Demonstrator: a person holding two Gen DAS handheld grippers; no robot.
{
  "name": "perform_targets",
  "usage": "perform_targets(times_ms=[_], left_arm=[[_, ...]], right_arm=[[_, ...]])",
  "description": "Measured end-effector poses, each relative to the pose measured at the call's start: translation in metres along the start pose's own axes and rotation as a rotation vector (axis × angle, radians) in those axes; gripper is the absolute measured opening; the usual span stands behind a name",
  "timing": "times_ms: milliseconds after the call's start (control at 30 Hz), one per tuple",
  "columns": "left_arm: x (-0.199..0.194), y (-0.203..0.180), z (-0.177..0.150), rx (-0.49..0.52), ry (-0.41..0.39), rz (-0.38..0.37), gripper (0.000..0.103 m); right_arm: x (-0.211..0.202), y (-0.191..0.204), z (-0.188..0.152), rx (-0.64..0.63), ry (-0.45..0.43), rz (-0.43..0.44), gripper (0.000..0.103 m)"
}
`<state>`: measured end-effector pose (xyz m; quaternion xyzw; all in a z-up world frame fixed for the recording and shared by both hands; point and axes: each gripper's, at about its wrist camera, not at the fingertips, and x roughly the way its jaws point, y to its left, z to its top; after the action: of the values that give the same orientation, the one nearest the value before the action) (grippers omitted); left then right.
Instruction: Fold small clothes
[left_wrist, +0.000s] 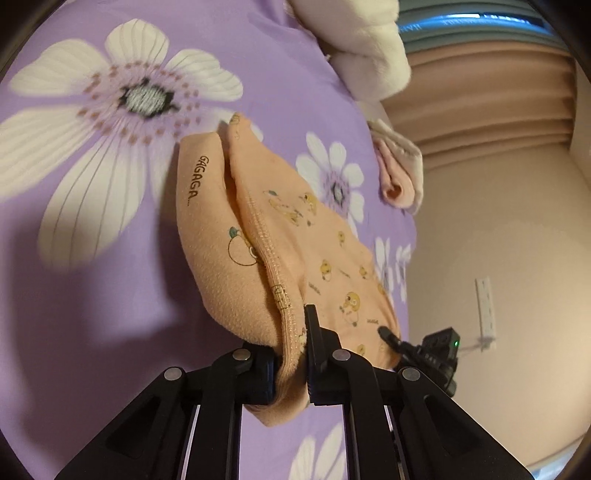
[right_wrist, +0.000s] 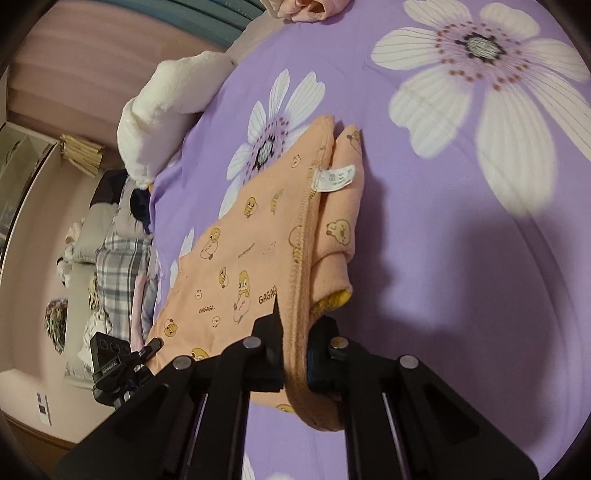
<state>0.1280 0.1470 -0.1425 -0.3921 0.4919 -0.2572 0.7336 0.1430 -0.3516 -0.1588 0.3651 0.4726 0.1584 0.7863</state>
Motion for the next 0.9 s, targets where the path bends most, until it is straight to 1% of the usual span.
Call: perform_targets(times_ms=[67, 167, 233, 267, 300, 333, 367, 433, 467, 500, 567, 633, 700, 733, 767, 800, 833, 867, 900], left_arm=[[-0.002, 0.003, -0.016, -0.006, 0.018, 0.014, 0.009], [-0.007, 0.012, -0.042, -0.029, 0.033, 0.032, 0.009], [-0.011, 0.016, -0.056, -0.024, 0.032, 0.071, 0.009], [-0.012, 0.016, -0.062, -0.011, 0.029, 0.106, 0.009], [-0.012, 0.015, -0.067, 0.006, 0.022, 0.157, 0.009], [-0.013, 0.014, -0.070, 0.020, 0.012, 0.222, 0.009], [-0.014, 0.013, -0.072, 0.024, 0.005, 0.250, 0.010], [-0.023, 0.011, -0.074, 0.024, -0.014, 0.264, 0.012], [-0.028, 0.009, -0.075, 0.037, -0.029, 0.296, 0.015], [-0.034, 0.004, -0.075, 0.062, -0.051, 0.341, 0.022], [-0.046, -0.006, -0.077, 0.120, -0.100, 0.407, 0.031], [-0.051, -0.020, -0.075, 0.191, -0.136, 0.442, 0.031], [-0.045, -0.037, -0.074, 0.267, -0.147, 0.436, 0.031], [-0.040, -0.043, -0.075, 0.293, -0.146, 0.426, 0.031], [-0.030, -0.052, -0.076, 0.333, -0.138, 0.408, 0.031], [-0.021, -0.057, -0.078, 0.364, -0.123, 0.397, 0.031], [-0.014, -0.059, -0.079, 0.383, -0.109, 0.393, 0.031], [-0.004, -0.061, -0.081, 0.400, -0.094, 0.398, 0.031], [0.007, -0.062, -0.082, 0.413, -0.077, 0.407, 0.031]], right_arm=[[-0.010, -0.002, -0.017, -0.015, 0.022, -0.021, 0.008], [-0.024, -0.007, -0.044, -0.024, 0.044, -0.025, 0.008], [-0.030, -0.010, -0.060, -0.027, 0.054, -0.033, 0.008], [-0.033, -0.011, -0.068, -0.031, 0.057, -0.036, 0.008], [-0.034, -0.013, -0.074, -0.041, 0.058, -0.049, 0.009], [-0.035, -0.014, -0.080, -0.064, 0.053, -0.096, 0.012], [-0.034, -0.013, -0.082, -0.085, 0.049, -0.141, 0.017], [-0.036, -0.013, -0.086, -0.131, 0.029, -0.232, 0.024], [-0.039, -0.011, -0.085, -0.150, 0.010, -0.256, 0.027], [-0.042, -0.007, -0.085, -0.176, -0.010, -0.285, 0.029], [-0.049, 0.007, -0.084, -0.273, -0.078, -0.388, 0.030], [-0.052, 0.021, -0.082, -0.351, -0.122, -0.439, 0.030], [-0.051, 0.033, -0.079, -0.419, -0.148, -0.424, 0.030], [-0.047, 0.039, -0.074, -0.439, -0.154, -0.401, 0.029], [-0.041, 0.044, -0.068, -0.450, -0.158, -0.370, 0.026], [-0.035, 0.048, -0.063, -0.454, -0.161, -0.341, 0.025], [-0.024, 0.050, -0.054, -0.446, -0.155, -0.306, 0.021], [-0.017, 0.051, -0.051, -0.434, -0.141, -0.293, 0.018], [-0.009, 0.050, -0.047, -0.418, -0.127, -0.296, 0.017]])
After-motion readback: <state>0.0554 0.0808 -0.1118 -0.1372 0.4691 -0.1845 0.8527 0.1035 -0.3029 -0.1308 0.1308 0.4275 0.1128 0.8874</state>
